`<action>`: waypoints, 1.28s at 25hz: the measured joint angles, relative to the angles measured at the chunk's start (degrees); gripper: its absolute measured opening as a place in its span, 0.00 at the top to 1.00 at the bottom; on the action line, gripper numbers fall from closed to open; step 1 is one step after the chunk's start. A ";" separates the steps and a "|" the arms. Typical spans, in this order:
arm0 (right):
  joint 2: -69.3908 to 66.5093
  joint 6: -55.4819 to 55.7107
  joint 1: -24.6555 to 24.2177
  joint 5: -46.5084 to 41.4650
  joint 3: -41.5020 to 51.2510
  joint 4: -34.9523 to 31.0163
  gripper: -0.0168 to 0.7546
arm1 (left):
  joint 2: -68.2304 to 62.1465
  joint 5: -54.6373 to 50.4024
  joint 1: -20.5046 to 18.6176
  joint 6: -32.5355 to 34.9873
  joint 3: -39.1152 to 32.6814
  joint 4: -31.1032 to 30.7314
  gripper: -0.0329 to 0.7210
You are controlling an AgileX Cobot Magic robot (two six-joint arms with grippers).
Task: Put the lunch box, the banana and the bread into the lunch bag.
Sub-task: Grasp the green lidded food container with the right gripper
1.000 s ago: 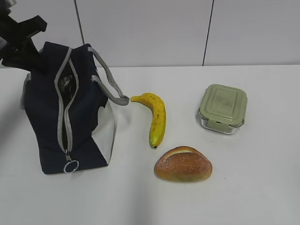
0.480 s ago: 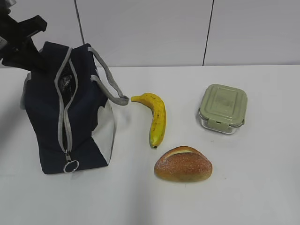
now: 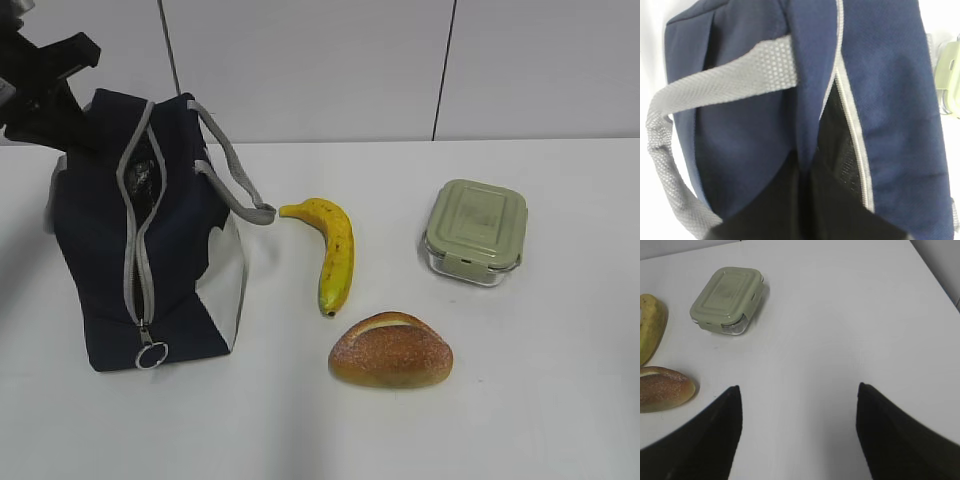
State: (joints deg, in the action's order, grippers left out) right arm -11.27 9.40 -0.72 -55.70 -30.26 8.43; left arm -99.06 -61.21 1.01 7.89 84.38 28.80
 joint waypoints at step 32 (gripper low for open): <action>-74.32 -17.81 -0.67 7.15 -31.98 -34.69 0.30 | 0.00 0.05 0.00 0.68 0.00 0.01 0.96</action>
State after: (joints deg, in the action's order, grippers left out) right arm -85.59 -8.41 -1.39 -48.55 -62.23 -26.25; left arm -99.06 -61.16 1.01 8.57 84.38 28.81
